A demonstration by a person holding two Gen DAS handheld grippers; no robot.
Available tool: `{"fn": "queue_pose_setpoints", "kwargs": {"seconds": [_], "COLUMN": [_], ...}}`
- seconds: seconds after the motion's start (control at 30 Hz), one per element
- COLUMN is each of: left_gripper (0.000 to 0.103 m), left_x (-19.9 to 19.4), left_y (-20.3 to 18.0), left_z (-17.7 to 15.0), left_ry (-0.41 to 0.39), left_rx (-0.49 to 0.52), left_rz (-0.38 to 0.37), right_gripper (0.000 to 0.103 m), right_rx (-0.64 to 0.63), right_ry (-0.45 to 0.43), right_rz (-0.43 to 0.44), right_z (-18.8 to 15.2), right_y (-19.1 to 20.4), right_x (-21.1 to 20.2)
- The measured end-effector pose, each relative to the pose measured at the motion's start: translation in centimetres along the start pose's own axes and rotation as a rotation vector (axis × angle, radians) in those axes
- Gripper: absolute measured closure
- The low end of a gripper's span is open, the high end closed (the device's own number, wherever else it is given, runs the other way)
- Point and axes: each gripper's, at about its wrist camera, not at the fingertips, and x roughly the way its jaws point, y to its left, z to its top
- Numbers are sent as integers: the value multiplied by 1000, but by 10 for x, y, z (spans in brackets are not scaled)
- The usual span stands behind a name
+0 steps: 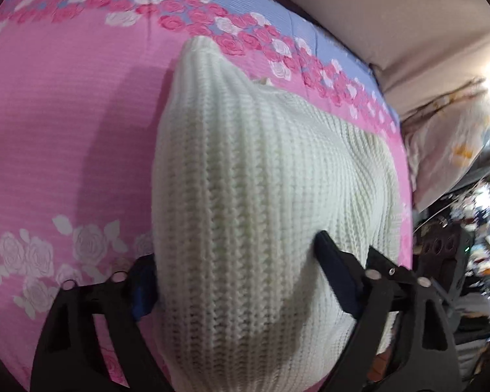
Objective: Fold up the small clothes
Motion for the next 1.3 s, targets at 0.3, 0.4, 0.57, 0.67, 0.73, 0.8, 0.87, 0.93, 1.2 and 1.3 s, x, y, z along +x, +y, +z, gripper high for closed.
{"fn": "queue_pose_setpoints", "kwargs": {"seconds": [0.3, 0.4, 0.57, 0.67, 0.73, 0.8, 0.87, 0.93, 1.2, 1.3], "left_gripper": [60, 60, 59, 59, 59, 59, 59, 59, 55, 54], "left_x": [-78, -130, -208, -262, -290, -328, -362, -395, -504, -504], "left_y": [-80, -120, -166, -187, -197, -203, -206, -210, -195, -171], "left_z": [5, 0, -11, -20, -22, -26, -30, -34, -43, -27], "left_ry": [-39, -121, -250, -360, -424, -507, -581, -657, -904, -882], "left_rx": [241, 360, 477, 541, 572, 610, 639, 671, 741, 696], "left_rz": [72, 65, 15, -15, -30, -45, -60, -73, -103, -87], "right_gripper": [69, 69, 69, 69, 69, 69, 69, 68, 66, 65], "right_rx": [-50, -103, -176, -241, -301, -357, -412, -479, -654, -657], "right_ry": [-69, -153, -323, -426, -498, -559, -614, -672, -845, -824], "right_rz": [-27, -43, -29, 1, 18, 39, 65, 96, 289, 326], "right_z": [-4, -11, -25, -35, -40, -45, -50, -56, -71, -68], "right_y": [63, 97, 146, 176, 202, 226, 250, 279, 372, 393], "right_x": [-46, -88, -175, -223, -251, -275, -295, -318, -379, -372]}}
